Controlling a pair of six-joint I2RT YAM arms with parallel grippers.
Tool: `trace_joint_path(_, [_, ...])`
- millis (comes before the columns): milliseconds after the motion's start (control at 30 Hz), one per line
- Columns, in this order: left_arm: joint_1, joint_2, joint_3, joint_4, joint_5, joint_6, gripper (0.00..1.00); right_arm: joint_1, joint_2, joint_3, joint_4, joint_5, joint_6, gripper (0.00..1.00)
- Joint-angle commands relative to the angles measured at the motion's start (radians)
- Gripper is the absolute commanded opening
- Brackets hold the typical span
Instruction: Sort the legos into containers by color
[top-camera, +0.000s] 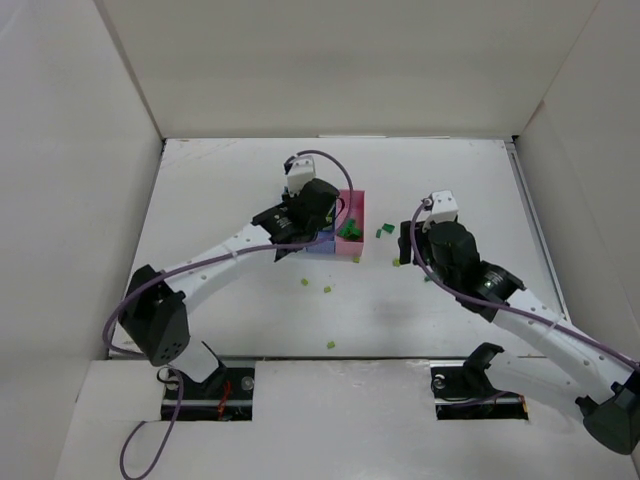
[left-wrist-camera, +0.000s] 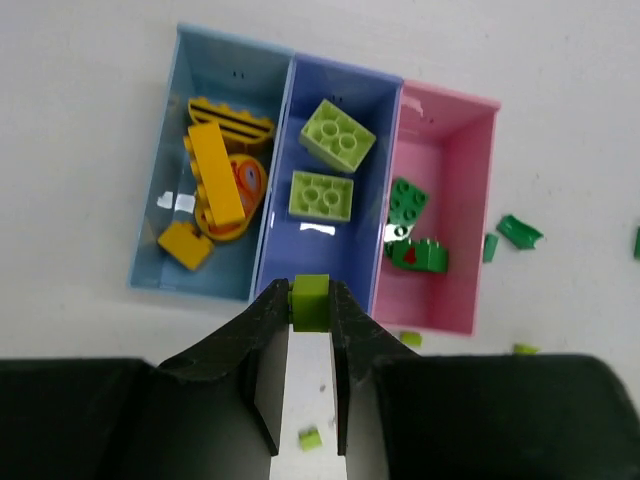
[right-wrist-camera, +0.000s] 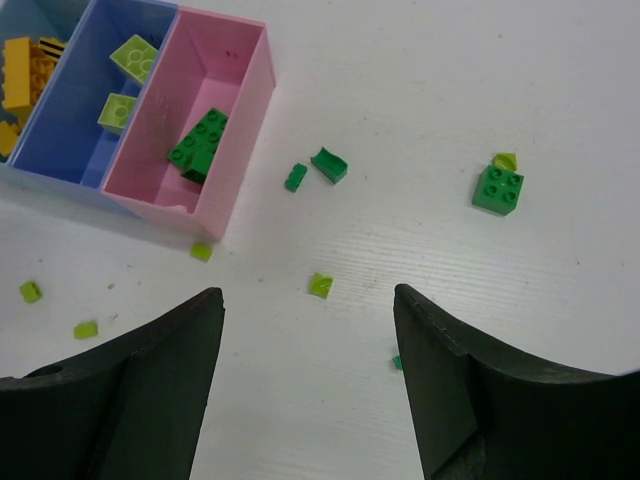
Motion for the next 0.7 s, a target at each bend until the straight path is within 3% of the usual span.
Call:
trace_joint_path(0, [0.026,0.073,0.064,0.071,0.013,0.113,0.0,-0.032,-0.009,0.029,-0.008,0.024,0.011,0.74])
trace_joint_path(267, [0.078,0.201,0.147,0.093,0.062,0.158,0.04,-0.061,-0.008,0.029,-0.008,-0.02,0.011,0.74])
trace_joint_path(333, [0.092,0.213,0.147,0.092,0.072,0.158,0.19,-0.061,-0.008,0.029,-0.008,-0.034,0.011,0.74])
trace_joint_path(400, [0.092,0.213,0.147,0.092,0.072,0.158,0.25,-0.061,-0.008,0.029,-0.028,-0.045,0.023,0.75])
trace_joint_path(433, [0.092,0.202,0.136,0.105,0.082,0.17,0.39,-0.061,-0.008,0.029,-0.028,-0.045,0.023,0.75])
trace_joint_path(467, [0.092,0.19,0.127,0.115,0.082,0.17,0.39,-0.061,-0.008,0.029,-0.039,-0.045,0.023,0.76])
trace_joint_path(500, [0.092,0.179,0.115,0.125,0.106,0.179,0.49,-0.061,-0.008,0.029,-0.048,-0.076,0.014,0.76])
trace_joint_path(600, [0.092,0.17,0.115,0.125,0.115,0.179,0.5,-0.061,-0.008,0.029,-0.057,-0.077,0.014,0.76])
trace_joint_path(667, [0.092,0.158,0.103,0.125,0.135,0.179,0.64,-0.061,0.001,0.029,-0.057,-0.086,0.025,0.76])
